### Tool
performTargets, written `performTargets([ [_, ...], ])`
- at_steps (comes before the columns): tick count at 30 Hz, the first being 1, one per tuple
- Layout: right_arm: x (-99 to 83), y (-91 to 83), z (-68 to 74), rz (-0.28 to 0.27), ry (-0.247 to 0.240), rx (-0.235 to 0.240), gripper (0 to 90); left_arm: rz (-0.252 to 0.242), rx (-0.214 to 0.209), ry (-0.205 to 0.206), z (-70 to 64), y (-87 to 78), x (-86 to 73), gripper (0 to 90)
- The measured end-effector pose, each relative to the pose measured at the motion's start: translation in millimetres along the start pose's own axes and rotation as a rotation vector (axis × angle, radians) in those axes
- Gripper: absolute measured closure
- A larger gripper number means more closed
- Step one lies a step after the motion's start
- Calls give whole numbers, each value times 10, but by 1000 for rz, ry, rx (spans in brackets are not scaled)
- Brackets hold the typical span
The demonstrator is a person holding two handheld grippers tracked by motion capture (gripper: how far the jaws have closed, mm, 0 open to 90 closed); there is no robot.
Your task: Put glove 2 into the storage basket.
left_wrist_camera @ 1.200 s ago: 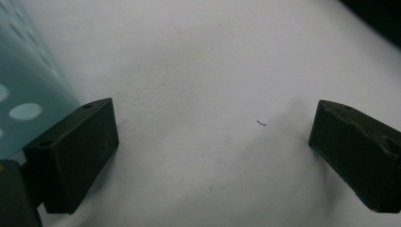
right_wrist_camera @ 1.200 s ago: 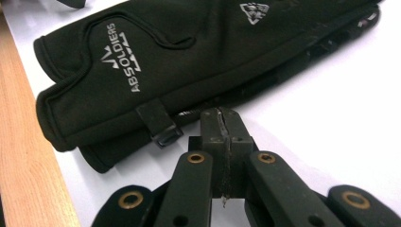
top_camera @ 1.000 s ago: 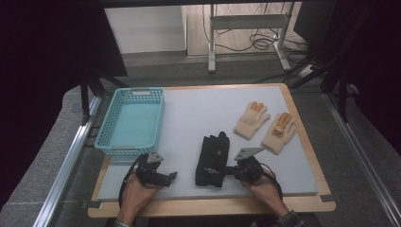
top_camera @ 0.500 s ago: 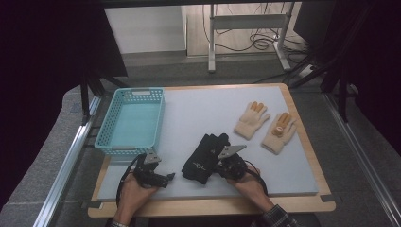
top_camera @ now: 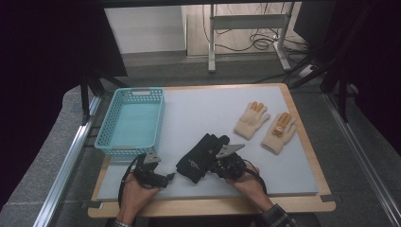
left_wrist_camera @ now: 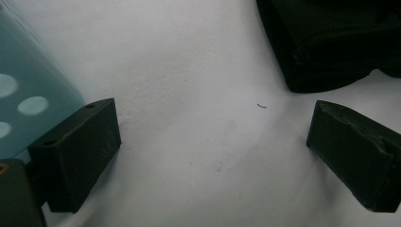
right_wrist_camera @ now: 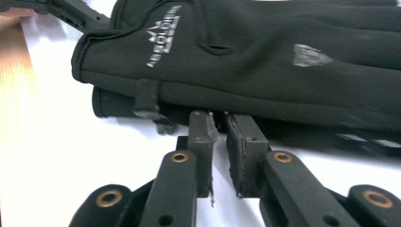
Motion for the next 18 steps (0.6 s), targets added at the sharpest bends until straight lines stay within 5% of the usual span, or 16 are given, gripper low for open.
performTargets([
  [6, -44, -300, -223, -33, 21, -81, 652, 0, -1, -1, 1, 1, -1, 39],
  [18, -337, -705, -643, -78, 43, -260, 256, -6, 0, -7, -2, 4, -2, 39],
])
Point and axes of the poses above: each handheld gripper's, and its own axes: y roughly forward along the jaws, x roughly out of its top, z roughly to its left, the point moved 2 cm from there along y, roughly forward along the jaws, and after that the axes turned 10 degrees about -z, right-handed, at the moved point
